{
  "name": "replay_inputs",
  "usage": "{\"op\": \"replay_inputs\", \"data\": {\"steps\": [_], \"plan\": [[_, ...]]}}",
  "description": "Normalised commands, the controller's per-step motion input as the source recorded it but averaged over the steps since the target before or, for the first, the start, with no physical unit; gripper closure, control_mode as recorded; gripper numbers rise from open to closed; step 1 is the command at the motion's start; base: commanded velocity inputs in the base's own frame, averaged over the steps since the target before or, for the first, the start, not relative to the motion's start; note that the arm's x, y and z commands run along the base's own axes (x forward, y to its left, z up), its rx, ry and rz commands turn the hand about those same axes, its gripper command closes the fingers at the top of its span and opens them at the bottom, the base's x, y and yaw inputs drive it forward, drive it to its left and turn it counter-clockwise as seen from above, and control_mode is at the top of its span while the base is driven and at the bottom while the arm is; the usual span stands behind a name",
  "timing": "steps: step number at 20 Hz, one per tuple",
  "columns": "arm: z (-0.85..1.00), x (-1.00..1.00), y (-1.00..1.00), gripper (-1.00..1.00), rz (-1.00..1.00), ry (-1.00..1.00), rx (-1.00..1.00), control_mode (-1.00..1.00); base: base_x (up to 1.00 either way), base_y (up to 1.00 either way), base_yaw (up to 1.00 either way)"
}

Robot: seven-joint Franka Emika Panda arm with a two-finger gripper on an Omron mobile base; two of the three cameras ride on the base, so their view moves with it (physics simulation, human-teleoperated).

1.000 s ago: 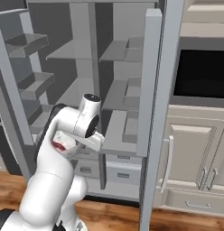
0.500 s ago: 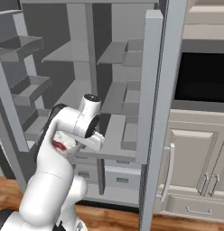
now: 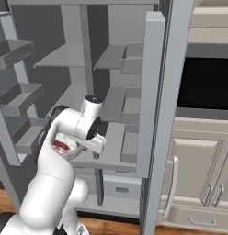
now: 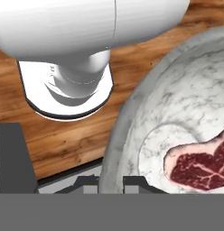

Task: Place one of the steaks on the plate and the other in the bowl. Then place the bowl in the fridge.

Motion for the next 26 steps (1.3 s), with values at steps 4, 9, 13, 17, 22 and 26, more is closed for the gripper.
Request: {"op": "replay_inputs", "data": {"steps": [4, 9, 13, 17, 22, 26], "plan": [[0.0, 0.0, 0.0, 1.0, 0.0, 0.0, 0.0, 1.0, 0.18, 0.16, -0.06], [0.0, 0.0, 0.0, 1.0, 0.0, 0.0, 0.0, 1.0, 0.29, 0.25, -0.01], [0.0, 0.0, 0.0, 1.0, 0.0, 0.0, 0.0, 1.0, 0.41, 0.41, 0.0], [0.0, 0.0, 0.0, 1.0, 0.0, 0.0, 0.0, 1.0, 0.35, 0.21, 0.0], [0.0, 0.0, 0.0, 1.0, 0.0, 0.0, 0.0, 1.0, 0.16, 0.05, 0.0], [0.0, 0.0, 0.0, 1.0, 0.0, 0.0, 0.0, 1.0, 0.05, 0.0, 0.0]]}}
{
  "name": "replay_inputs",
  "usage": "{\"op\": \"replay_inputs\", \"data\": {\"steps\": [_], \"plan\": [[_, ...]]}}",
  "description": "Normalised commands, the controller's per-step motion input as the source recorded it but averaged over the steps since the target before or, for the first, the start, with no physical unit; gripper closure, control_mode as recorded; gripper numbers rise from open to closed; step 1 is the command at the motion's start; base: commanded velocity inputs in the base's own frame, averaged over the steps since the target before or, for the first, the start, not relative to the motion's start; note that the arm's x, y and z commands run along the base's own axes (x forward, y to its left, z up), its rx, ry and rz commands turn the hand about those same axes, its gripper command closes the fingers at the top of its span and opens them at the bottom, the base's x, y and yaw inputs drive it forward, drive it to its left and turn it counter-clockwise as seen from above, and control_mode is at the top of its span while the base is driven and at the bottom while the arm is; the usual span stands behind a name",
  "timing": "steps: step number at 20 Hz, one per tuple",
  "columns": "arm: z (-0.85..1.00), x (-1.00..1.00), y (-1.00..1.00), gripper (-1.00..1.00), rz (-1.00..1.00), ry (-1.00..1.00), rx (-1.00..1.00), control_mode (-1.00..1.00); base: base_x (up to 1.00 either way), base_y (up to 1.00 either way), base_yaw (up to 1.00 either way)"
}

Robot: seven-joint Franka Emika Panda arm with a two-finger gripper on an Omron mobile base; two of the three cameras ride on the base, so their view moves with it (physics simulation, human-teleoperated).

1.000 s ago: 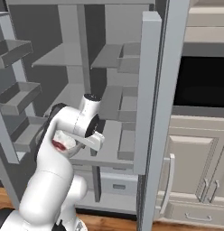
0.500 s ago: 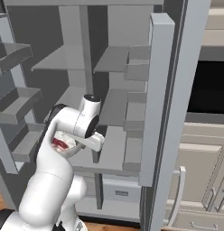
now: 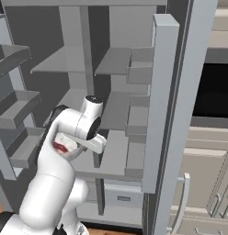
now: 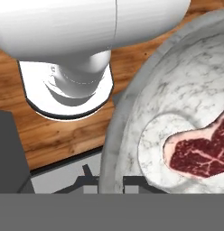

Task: Place one of the steaks on the plate and the other in the bowl. Then place the bowl in the fridge.

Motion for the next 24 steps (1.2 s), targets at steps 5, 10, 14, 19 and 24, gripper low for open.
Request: {"op": "replay_inputs", "data": {"steps": [5, 10, 14, 19, 24], "plan": [[0.0, 0.0, 0.0, 1.0, 0.0, 0.0, 0.0, 1.0, 0.26, -0.05, 0.02], [0.0, 0.0, 0.0, 1.0, 0.0, 0.0, 0.0, 1.0, 0.17, -0.07, 0.01], [0.0, 0.0, -0.01, 1.0, 0.0, 0.0, 0.0, -1.0, 0.02, -0.01, 0.0], [0.09, 0.0, -0.01, 1.0, -0.12, 0.0, 0.0, -1.0, 0.0, 0.0, 0.0], [0.18, -0.03, -0.06, 1.0, -0.44, 0.06, 0.0, -1.0, 0.0, 0.0, 0.0]]}}
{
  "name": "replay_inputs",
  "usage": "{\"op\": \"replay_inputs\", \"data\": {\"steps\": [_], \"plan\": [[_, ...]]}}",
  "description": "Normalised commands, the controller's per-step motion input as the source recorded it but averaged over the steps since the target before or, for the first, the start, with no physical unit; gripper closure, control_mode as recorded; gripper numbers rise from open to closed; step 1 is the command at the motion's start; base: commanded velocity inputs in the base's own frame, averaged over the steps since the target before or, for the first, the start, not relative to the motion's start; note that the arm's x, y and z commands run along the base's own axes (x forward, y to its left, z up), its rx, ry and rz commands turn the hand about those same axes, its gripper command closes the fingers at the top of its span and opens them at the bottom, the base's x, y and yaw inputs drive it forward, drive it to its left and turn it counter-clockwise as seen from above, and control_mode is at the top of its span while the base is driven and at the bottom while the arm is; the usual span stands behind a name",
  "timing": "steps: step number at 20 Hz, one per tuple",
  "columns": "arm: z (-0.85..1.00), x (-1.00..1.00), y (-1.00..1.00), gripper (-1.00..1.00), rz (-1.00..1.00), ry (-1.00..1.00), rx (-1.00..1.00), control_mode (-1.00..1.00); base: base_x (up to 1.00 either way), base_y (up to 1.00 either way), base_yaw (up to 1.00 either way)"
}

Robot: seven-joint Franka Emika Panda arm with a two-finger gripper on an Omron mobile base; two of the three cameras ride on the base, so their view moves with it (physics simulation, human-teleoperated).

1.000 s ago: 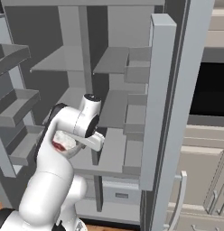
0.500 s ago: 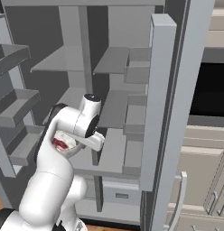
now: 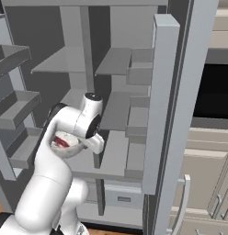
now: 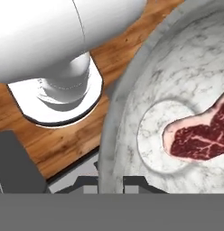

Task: Place one of the steaks on the plate and the other in the bowl. Then place the bowl in the fridge.

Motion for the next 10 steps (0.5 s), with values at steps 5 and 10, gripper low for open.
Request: {"op": "replay_inputs", "data": {"steps": [5, 10], "plan": [[0.0, 0.0, -0.13, 1.0, -0.67, 0.01, 0.0, -1.0, 0.0, 0.0, 0.0], [-0.03, 0.06, -0.03, 1.0, -0.58, -0.01, -0.03, -1.0, 0.0, 0.0, 0.0]]}}
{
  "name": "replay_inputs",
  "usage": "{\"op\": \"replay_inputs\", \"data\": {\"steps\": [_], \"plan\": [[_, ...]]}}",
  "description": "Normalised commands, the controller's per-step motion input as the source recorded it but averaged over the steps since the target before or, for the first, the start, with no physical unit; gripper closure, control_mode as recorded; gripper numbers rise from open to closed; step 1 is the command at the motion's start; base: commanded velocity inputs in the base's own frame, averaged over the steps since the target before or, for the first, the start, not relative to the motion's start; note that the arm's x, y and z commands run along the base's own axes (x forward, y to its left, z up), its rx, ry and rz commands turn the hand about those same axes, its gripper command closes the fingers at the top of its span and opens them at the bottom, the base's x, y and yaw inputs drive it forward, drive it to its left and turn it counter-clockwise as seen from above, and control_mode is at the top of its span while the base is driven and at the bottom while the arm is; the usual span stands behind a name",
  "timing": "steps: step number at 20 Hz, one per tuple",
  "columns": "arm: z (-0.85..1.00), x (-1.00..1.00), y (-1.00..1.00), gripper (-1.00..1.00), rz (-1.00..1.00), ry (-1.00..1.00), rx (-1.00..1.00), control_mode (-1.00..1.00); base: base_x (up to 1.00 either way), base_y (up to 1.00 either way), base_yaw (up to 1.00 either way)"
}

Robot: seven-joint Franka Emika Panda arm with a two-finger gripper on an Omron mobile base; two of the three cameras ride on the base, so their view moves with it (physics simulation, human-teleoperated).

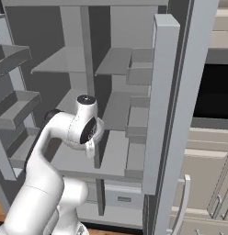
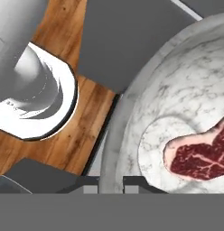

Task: Place one of the steaks on the plate and the other in the bowl. Then place the bowl in the fridge.

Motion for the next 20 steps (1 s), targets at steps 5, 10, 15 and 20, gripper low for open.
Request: {"op": "replay_inputs", "data": {"steps": [5, 10, 15, 20], "plan": [[0.02, 0.25, -0.13, 1.0, -0.39, 0.02, -0.1, -1.0, 0.0, 0.0, 0.0], [0.04, 0.0, -0.41, 1.0, -0.4, 0.0, -0.06, -1.0, 0.0, 0.0, 0.0], [0.2, 0.04, -0.4, 1.0, -0.28, -0.14, 0.01, -1.0, 0.0, 0.0, 0.0], [0.15, 0.35, -0.03, 1.0, -0.01, -0.14, 0.0, -1.0, 0.0, 0.0, 0.0]]}}
